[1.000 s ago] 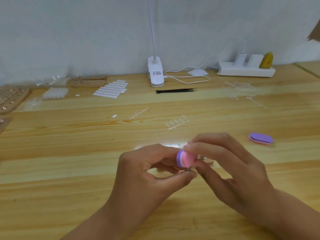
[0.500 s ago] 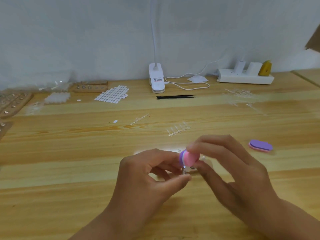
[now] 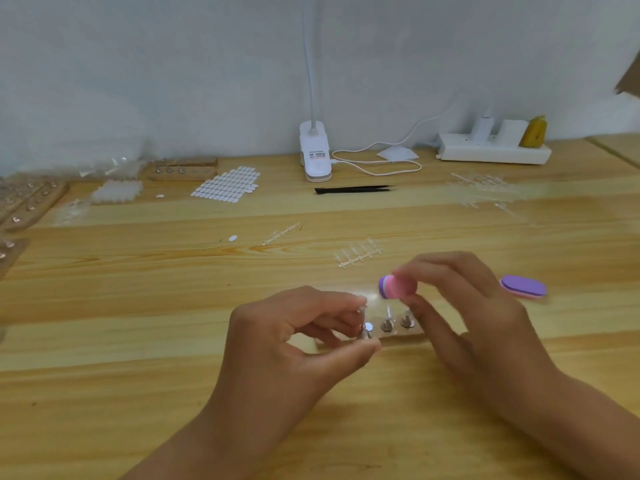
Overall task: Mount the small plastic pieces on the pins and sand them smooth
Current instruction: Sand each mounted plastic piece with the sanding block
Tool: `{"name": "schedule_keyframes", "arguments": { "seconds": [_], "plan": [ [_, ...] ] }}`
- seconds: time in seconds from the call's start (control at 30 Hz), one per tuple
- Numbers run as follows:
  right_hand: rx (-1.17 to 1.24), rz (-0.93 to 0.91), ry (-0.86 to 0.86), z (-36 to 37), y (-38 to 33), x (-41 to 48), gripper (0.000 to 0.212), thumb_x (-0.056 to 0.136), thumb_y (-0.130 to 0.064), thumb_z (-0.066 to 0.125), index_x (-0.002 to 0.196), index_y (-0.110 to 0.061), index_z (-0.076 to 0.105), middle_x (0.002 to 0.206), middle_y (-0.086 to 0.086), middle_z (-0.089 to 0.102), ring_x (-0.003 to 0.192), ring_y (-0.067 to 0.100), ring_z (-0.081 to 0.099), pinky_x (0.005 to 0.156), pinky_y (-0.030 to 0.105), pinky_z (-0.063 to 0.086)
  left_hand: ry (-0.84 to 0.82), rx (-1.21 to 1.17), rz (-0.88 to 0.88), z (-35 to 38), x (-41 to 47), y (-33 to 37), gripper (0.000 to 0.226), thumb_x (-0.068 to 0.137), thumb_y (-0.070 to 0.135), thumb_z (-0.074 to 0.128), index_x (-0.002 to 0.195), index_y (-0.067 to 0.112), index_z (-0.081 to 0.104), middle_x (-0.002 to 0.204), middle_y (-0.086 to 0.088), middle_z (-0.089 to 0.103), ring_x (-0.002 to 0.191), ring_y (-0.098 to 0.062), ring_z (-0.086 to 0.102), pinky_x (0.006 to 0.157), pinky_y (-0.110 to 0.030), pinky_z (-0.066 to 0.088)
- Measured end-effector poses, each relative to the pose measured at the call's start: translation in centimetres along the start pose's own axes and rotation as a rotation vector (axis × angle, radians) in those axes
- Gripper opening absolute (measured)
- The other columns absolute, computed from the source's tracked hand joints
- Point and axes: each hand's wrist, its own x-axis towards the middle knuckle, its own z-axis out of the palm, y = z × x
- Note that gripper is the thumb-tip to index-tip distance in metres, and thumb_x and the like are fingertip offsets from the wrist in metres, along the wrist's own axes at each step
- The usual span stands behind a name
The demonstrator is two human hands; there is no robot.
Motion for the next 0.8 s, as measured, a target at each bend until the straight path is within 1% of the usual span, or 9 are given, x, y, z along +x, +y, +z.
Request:
{"name": "schedule_keyframes", "arguments": {
  "seconds": [0.07, 0.2, 0.33, 0.43, 0.5, 0.57, 0.63, 0.7, 0.8],
  "plan": [
    [0.031, -0.006, 0.032, -0.2, -0.5, 0.2, 0.023, 0.096, -0.011, 0.058, 0.118, -0.014, 0.065, 0.112, -0.003, 0.061, 0.105, 0.015, 0.062, 0.098, 0.016, 0.042, -0.017, 0.008, -0.001, 0.1, 0.0, 0.0, 0.029, 0.060, 0.016, 0.087, 0.086, 0.024, 0.078, 0.075, 0.016, 0.072, 0.065, -0.003, 0.069, 0.061, -0.011, 0.052],
    [0.067, -0.194, -0.037, 0.3, -1.6, -0.7, 0.031, 0.095, 0.000, 0.061, 0.123, -0.011, 0.063, 0.118, 0.002, 0.060, 0.107, 0.016, 0.060, 0.092, 0.024, 0.047, -0.091, 0.080, 0.021, 0.3, -0.2, 0.0, 0.028, 0.064, 0.018, 0.086, 0.088, 0.030, 0.077, 0.078, 0.018, 0.071, 0.069, -0.005, 0.068, 0.063, -0.010, 0.050],
    [0.007, -0.090, 0.000, 0.1, 0.2, -0.1, 0.024, 0.095, -0.004, 0.061, 0.117, -0.010, 0.069, 0.111, 0.002, 0.063, 0.103, 0.015, 0.062, 0.093, 0.022, 0.047, -0.083, -0.004, -0.028, 0.0, -0.1, -0.3, 0.029, 0.061, 0.014, 0.088, 0.087, 0.024, 0.078, 0.075, 0.014, 0.072, 0.069, -0.005, 0.070, 0.061, -0.013, 0.053],
    [0.091, -0.159, -0.007, 0.4, -0.8, -0.4, 0.027, 0.096, -0.003, 0.062, 0.121, -0.011, 0.065, 0.116, 0.002, 0.061, 0.108, 0.015, 0.061, 0.095, 0.022, 0.046, -0.118, 0.001, -0.022, 0.1, -0.1, -0.2, 0.028, 0.063, 0.015, 0.088, 0.086, 0.027, 0.078, 0.074, 0.015, 0.072, 0.067, -0.004, 0.069, 0.061, -0.011, 0.051],
    [0.067, -0.210, -0.056, 0.6, -0.7, -0.6, 0.027, 0.097, -0.002, 0.060, 0.122, -0.010, 0.064, 0.117, 0.003, 0.059, 0.108, 0.015, 0.060, 0.095, 0.022, 0.045, -0.128, 0.017, -0.033, 0.2, -0.2, -0.3, 0.027, 0.064, 0.016, 0.087, 0.086, 0.027, 0.078, 0.074, 0.015, 0.071, 0.067, -0.005, 0.068, 0.061, -0.012, 0.051],
    [0.018, -0.145, -0.055, 0.3, 0.4, -0.3, 0.024, 0.096, -0.003, 0.059, 0.118, -0.010, 0.068, 0.113, 0.004, 0.062, 0.105, 0.017, 0.060, 0.095, 0.021, 0.044, -0.105, -0.023, -0.073, 0.2, -0.1, -0.3, 0.028, 0.061, 0.013, 0.089, 0.084, 0.024, 0.078, 0.073, 0.013, 0.072, 0.066, -0.005, 0.070, 0.060, -0.014, 0.053],
    [0.024, -0.093, -0.014, 0.0, 0.6, 0.1, 0.024, 0.097, -0.007, 0.059, 0.119, -0.014, 0.066, 0.111, 0.003, 0.063, 0.105, 0.017, 0.061, 0.095, 0.021, 0.045, -0.093, -0.092, -0.123, 0.1, 0.0, -0.3, 0.029, 0.058, 0.013, 0.089, 0.083, 0.023, 0.079, 0.072, 0.011, 0.074, 0.065, -0.005, 0.071, 0.060, -0.018, 0.055],
    [0.088, -0.132, 0.009, 0.2, -0.3, 0.1, 0.024, 0.098, -0.007, 0.060, 0.120, -0.016, 0.066, 0.113, 0.001, 0.062, 0.107, 0.014, 0.061, 0.096, 0.021, 0.045, -0.117, -0.127, -0.150, 0.0, 0.1, -0.2, 0.029, 0.058, 0.015, 0.089, 0.084, 0.025, 0.079, 0.074, 0.010, 0.074, 0.065, -0.006, 0.071, 0.061, -0.022, 0.057],
    [0.117, -0.223, -0.074, 0.4, -0.9, -0.4, 0.025, 0.096, 0.000, 0.064, 0.117, -0.011, 0.069, 0.114, 0.003, 0.062, 0.104, 0.018, 0.063, 0.090, 0.026, 0.048, -0.153, -0.109, -0.141, 0.0, 0.1, -0.3, 0.032, 0.062, 0.010, 0.089, 0.087, 0.027, 0.079, 0.076, 0.010, 0.075, 0.066, -0.007, 0.071, 0.062, -0.021, 0.056]
  ]
}}
